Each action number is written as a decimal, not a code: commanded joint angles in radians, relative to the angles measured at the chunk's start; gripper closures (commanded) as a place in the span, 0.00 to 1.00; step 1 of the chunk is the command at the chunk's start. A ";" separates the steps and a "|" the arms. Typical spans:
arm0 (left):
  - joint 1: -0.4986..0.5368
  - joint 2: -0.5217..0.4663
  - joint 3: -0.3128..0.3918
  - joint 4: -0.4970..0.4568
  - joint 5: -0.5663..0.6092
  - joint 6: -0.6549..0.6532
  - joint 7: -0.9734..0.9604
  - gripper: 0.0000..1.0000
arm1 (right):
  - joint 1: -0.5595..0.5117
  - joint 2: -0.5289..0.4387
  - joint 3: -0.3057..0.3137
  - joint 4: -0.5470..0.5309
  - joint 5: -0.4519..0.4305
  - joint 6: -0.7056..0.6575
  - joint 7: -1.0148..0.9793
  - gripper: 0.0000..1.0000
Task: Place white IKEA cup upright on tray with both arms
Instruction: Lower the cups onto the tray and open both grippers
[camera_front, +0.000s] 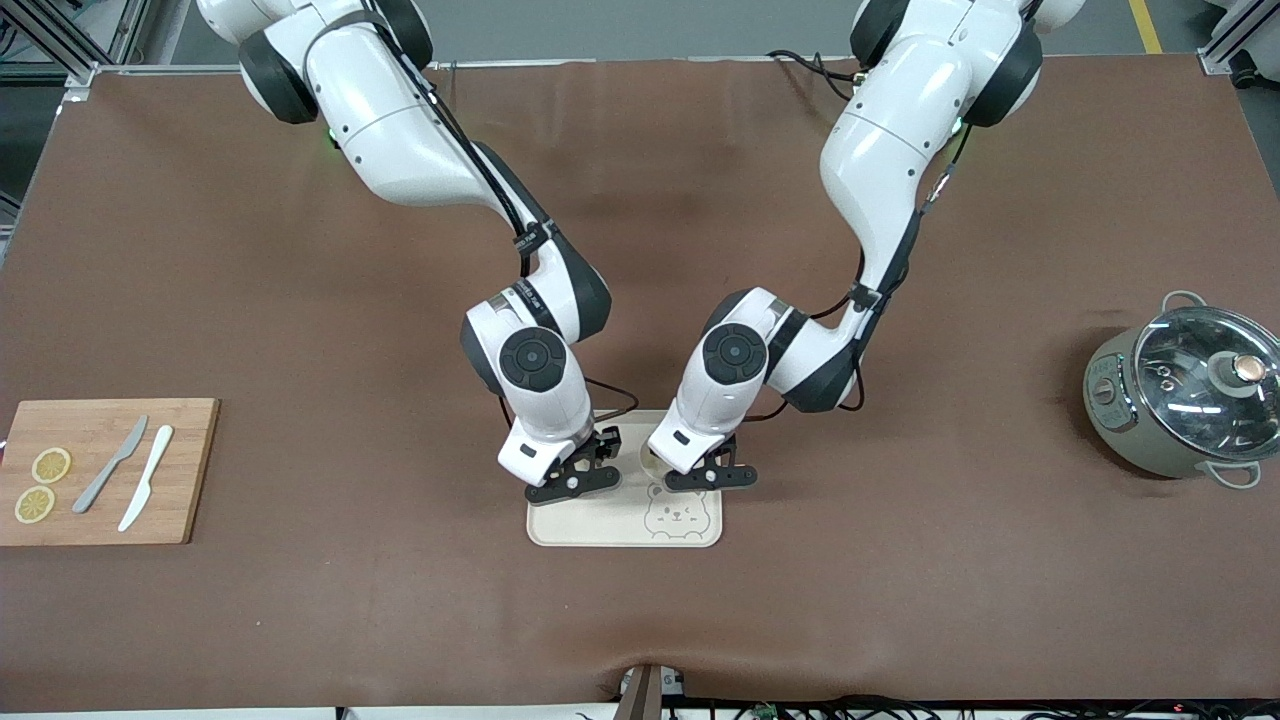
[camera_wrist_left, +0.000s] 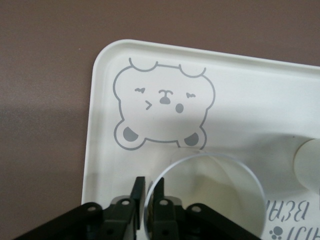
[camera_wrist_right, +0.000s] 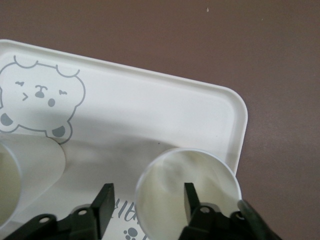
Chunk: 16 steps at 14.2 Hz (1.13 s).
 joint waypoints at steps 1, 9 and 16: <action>-0.017 0.004 0.018 0.026 -0.013 -0.006 -0.051 0.00 | -0.005 -0.004 -0.003 0.033 -0.016 -0.012 0.023 0.02; 0.063 -0.097 0.008 0.032 -0.022 -0.173 -0.007 0.00 | -0.100 -0.091 0.010 0.034 0.018 -0.108 0.012 0.00; 0.221 -0.203 0.012 0.021 -0.053 -0.296 0.292 0.00 | -0.229 -0.215 0.000 0.022 0.024 -0.255 0.009 0.00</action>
